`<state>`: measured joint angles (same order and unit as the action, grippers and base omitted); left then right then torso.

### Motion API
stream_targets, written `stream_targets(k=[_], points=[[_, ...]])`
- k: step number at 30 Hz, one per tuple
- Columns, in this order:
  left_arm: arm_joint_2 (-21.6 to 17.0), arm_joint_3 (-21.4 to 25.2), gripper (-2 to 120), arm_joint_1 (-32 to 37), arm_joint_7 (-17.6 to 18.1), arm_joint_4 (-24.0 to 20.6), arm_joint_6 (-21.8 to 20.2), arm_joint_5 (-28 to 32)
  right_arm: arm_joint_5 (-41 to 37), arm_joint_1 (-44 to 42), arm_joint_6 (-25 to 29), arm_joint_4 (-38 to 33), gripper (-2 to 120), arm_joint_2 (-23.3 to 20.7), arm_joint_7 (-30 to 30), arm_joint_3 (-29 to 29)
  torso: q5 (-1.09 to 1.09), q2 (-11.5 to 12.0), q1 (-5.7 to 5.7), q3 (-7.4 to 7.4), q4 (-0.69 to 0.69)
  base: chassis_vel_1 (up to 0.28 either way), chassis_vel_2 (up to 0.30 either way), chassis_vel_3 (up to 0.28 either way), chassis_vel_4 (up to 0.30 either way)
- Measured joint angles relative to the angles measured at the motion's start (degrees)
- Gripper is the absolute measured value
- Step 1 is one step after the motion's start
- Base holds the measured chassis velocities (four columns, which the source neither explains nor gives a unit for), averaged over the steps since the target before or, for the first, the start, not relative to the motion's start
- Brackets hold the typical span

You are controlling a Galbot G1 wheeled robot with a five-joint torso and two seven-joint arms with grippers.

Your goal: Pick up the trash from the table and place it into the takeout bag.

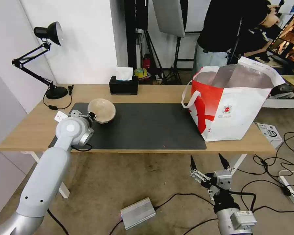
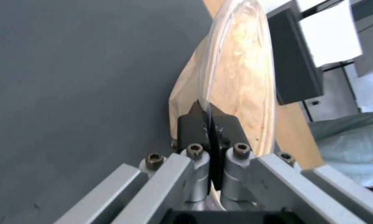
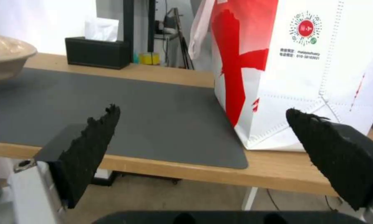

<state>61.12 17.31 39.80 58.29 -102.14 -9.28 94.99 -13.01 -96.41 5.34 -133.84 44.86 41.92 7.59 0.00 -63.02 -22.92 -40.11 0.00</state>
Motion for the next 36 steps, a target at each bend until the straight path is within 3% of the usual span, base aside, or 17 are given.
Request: stream_targets(k=[10,17,21,24,30,34,36], points=[[-5.8,2.1,0,2.9,-0.8,-10.6,0.8,2.6,0.0,0.0,0.0,0.0,100,0.0,0.0,0.0,0.0,0.0,0.0,0.0,0.0,0.0,0.0,0.0,0.0],[-9.0,3.2,0,3.7,-1.0,-14.6,0.9,4.6,0.0,0.0,0.0,0.0,100,0.0,0.0,0.0,0.0,0.0,0.0,0.0,0.0,0.0,0.0,0.0,0.0],[-10.5,3.8,0,3.9,-3.1,-16.3,1.1,4.9,0.0,0.0,0.0,0.0,100,0.0,0.0,0.0,0.0,0.0,0.0,0.0,0.0,0.0,0.0,0.0,0.0],[-11.5,3.9,0,4.0,-6.8,-17.0,1.3,4.5,0.0,0.0,0.0,0.0,100,0.0,0.0,0.0,0.0,0.0,0.0,0.0,0.0,0.0,0.0,0.0,0.0],[-12.3,3.7,0,3.8,-10.5,-17.4,2.0,3.4,0.0,0.0,0.0,0.0,100,0.0,0.0,0.0,0.0,0.0,0.01,0.0,0.01,0.0,0.0,0.0,0.0],[-13.5,2.1,0,2.1,-19.7,-18.8,3.2,1.6,0.0,0.0,0.0,0.0,100,0.0,0.0,0.0,0.0,0.0,0.0,0.0,0.0,0.0,0.0,0.0,0.0],[-13.6,1.8,0,1.7,-20.9,-19.1,3.3,1.4,0.0,0.0,0.0,0.0,100,0.0,0.0,0.0,0.01,0.0,0.0,0.0,0.0,0.0,0.0,0.0,0.0]])
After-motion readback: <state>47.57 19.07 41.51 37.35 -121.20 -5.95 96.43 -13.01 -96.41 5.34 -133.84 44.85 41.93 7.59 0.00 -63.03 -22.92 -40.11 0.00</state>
